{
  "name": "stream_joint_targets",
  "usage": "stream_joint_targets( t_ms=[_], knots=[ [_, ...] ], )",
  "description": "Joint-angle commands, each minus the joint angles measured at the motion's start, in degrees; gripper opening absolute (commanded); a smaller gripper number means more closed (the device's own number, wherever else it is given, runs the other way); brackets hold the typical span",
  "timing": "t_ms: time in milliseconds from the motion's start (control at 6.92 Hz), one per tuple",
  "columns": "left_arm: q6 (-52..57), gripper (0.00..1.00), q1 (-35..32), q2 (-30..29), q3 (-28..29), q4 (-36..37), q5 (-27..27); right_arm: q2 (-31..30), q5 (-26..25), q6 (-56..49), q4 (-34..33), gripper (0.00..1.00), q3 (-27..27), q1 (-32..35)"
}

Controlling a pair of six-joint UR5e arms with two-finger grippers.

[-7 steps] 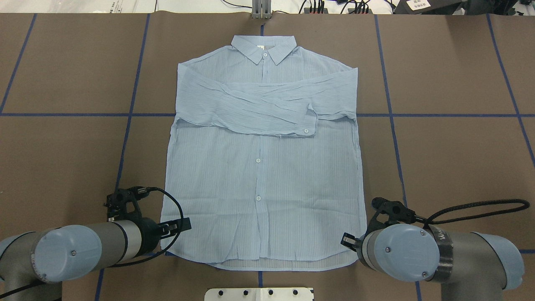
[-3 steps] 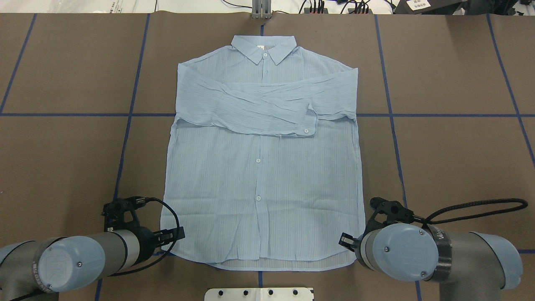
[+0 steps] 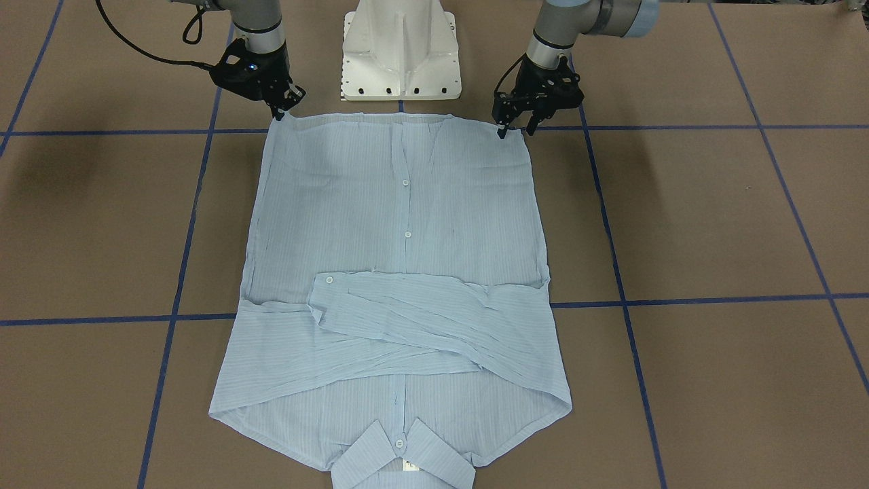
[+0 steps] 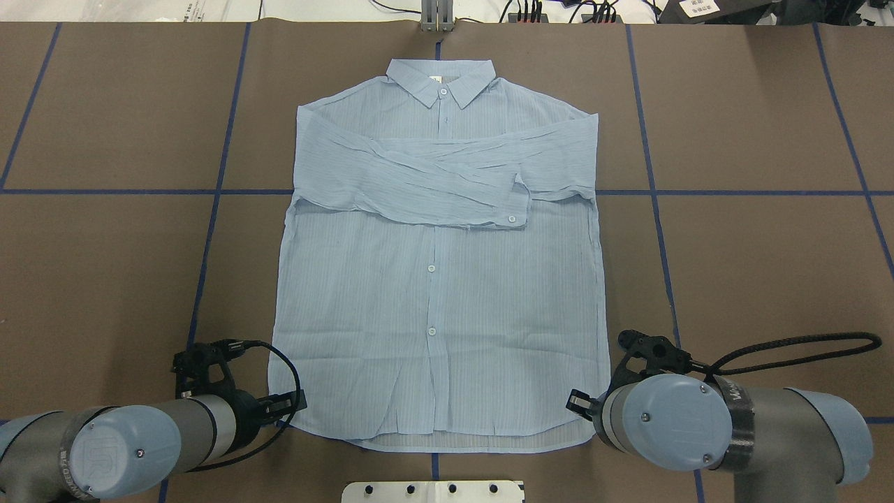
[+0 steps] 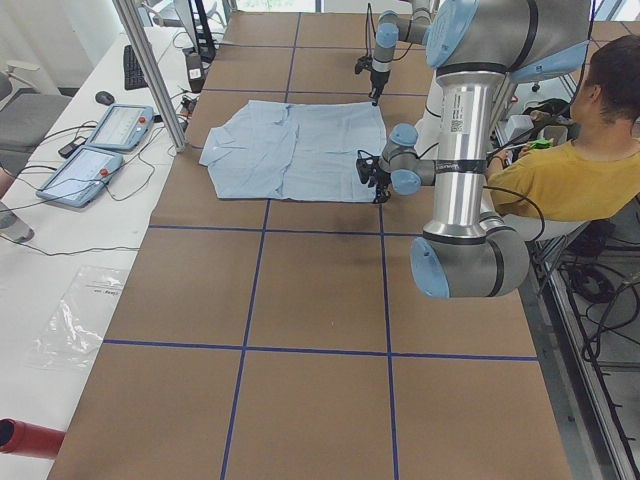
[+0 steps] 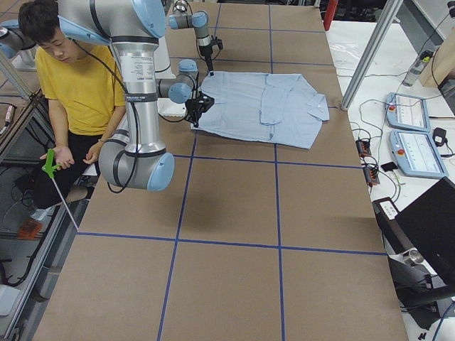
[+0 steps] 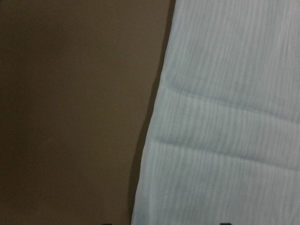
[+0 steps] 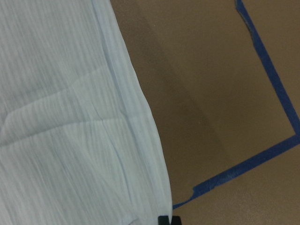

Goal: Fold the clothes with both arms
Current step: 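Grasp the hem corners with both grippers and lift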

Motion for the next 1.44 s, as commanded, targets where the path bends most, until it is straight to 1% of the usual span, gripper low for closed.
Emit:
stream_joint_targets(
  t_ms=[0,144,289,578,722,867,1011,1156,1300],
  knots=[
    [-2.18,0.43,0.53,-0.02,-0.06,0.75,0.06,-0.05,-0.01,0.12,0.0,0.0,-0.09,-0.03],
    [-2.99,0.2,1.4,-0.11,-0.06,2.15,0.06,0.03,-0.01,0.21,0.0,0.0,-0.09,-0.03],
    [-2.99,0.0,1.41,-0.03,-0.58,2.34,-0.03,0.03,-0.09,0.29,0.0,0.0,-0.18,-0.12],
    [-2.99,0.0,1.32,0.06,-1.64,2.43,-0.46,0.03,-0.27,0.38,0.0,0.0,-0.18,-0.12],
    [-2.99,0.0,1.32,0.06,-3.12,2.52,-0.55,0.03,-0.27,0.38,0.0,0.0,-0.01,-0.12],
    [-3.17,0.0,1.32,0.06,-6.27,4.35,-0.64,-0.14,-0.44,0.38,0.0,0.0,0.34,0.06],
    [-5.78,0.0,1.84,-0.11,-8.47,6.02,-2.29,-0.66,-0.53,0.38,0.0,0.0,1.83,0.32],
    [-7.11,0.0,3.85,-0.11,-9.28,6.12,-2.57,-1.19,-0.27,0.47,-0.44,0.0,4.28,0.41],
    [-7.73,0.0,4.48,-0.2,-10.51,6.3,-3.27,-3.02,-0.53,1.52,-0.44,0.0,5.61,0.06]
  ],
)
